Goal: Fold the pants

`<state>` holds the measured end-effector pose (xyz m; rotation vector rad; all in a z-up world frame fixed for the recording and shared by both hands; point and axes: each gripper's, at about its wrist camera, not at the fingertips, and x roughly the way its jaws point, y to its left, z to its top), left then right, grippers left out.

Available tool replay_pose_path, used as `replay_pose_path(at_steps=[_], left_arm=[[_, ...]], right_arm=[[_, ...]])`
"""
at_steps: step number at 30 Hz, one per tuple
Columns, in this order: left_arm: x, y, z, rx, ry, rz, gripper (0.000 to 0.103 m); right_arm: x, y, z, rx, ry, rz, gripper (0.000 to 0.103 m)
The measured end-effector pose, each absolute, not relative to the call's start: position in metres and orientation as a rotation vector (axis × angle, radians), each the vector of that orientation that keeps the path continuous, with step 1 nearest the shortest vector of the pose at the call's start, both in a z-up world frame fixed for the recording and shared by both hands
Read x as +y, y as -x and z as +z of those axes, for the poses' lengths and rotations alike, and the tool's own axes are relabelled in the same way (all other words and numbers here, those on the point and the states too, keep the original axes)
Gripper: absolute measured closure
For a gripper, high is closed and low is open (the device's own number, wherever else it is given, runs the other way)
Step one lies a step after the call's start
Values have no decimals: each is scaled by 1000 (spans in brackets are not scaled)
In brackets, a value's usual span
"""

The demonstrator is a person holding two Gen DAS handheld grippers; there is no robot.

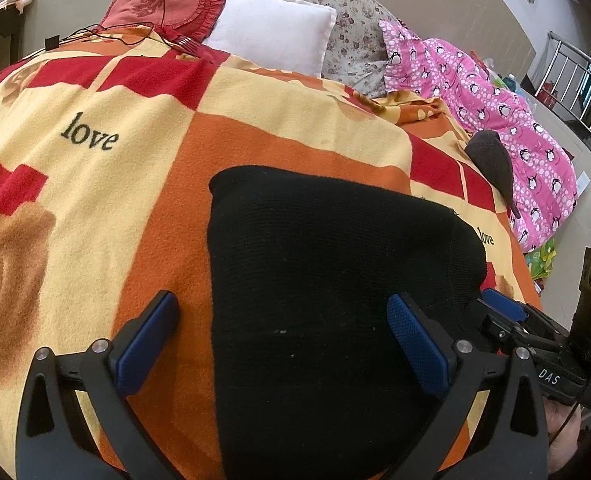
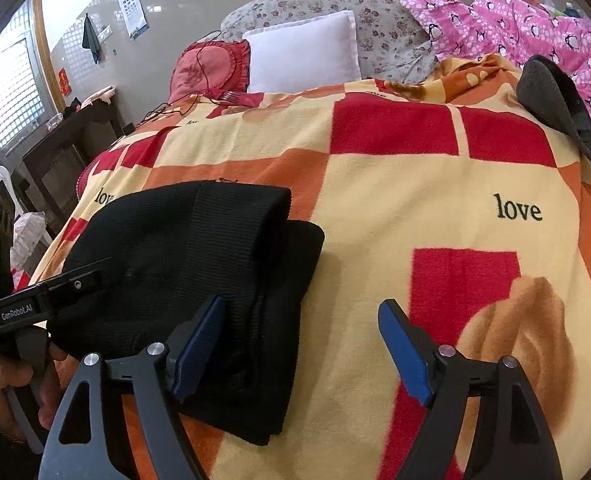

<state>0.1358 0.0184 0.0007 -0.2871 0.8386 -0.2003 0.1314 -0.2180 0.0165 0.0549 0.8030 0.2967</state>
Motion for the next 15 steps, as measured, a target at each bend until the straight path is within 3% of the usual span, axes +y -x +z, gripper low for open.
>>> replay_pose_path(at_steps=[15], left_arm=[[18, -136, 1, 838, 287, -200, 0]], right_arm=[[-217, -130, 18, 794, -39, 289, 23]])
